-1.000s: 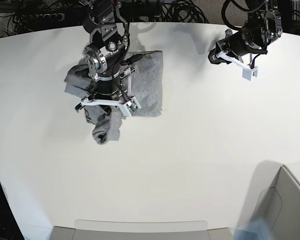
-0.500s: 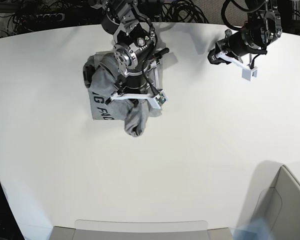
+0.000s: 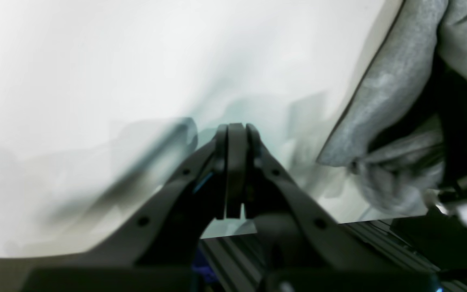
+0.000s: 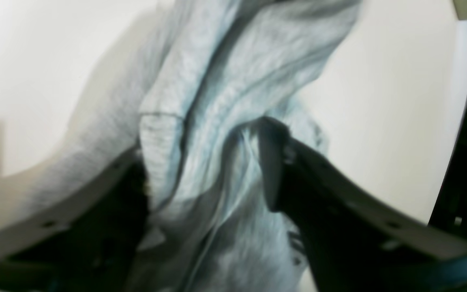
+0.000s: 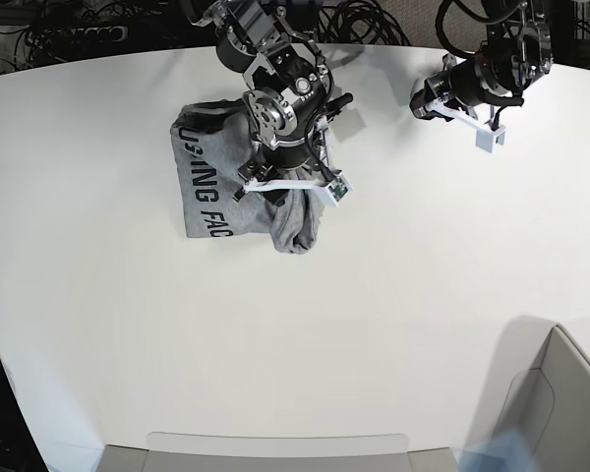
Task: Fold the T-shirt properly
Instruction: 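Grasp the shirt bundle with the right gripper and flip it over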
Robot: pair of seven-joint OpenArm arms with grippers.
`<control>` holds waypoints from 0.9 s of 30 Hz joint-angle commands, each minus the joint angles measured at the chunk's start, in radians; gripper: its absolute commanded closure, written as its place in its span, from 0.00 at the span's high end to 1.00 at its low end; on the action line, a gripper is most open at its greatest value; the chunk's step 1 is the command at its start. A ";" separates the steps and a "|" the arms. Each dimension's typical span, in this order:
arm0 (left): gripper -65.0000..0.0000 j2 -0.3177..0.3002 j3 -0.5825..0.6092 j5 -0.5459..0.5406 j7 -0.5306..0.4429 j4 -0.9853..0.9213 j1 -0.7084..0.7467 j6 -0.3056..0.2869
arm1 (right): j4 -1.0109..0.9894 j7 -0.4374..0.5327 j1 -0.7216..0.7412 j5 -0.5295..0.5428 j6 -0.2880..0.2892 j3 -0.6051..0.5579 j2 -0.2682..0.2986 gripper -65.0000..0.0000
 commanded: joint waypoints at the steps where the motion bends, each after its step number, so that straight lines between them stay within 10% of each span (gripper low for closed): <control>1: 0.00 -0.009 -0.002 -0.020 -0.004 0.016 -0.003 0.000 | 0.048 0.020 0.009 0.000 -0.007 -0.031 -0.017 0.49; 19: 0.00 -0.006 -0.003 -0.020 -0.006 0.016 -0.003 0.000 | 0.291 0.022 -0.063 0.087 -0.007 0.082 0.002 0.48; 27: 0.00 -0.003 -0.002 -0.026 -0.006 0.080 0.000 0.000 | 0.220 0.022 -0.062 0.291 0.052 0.178 0.059 0.07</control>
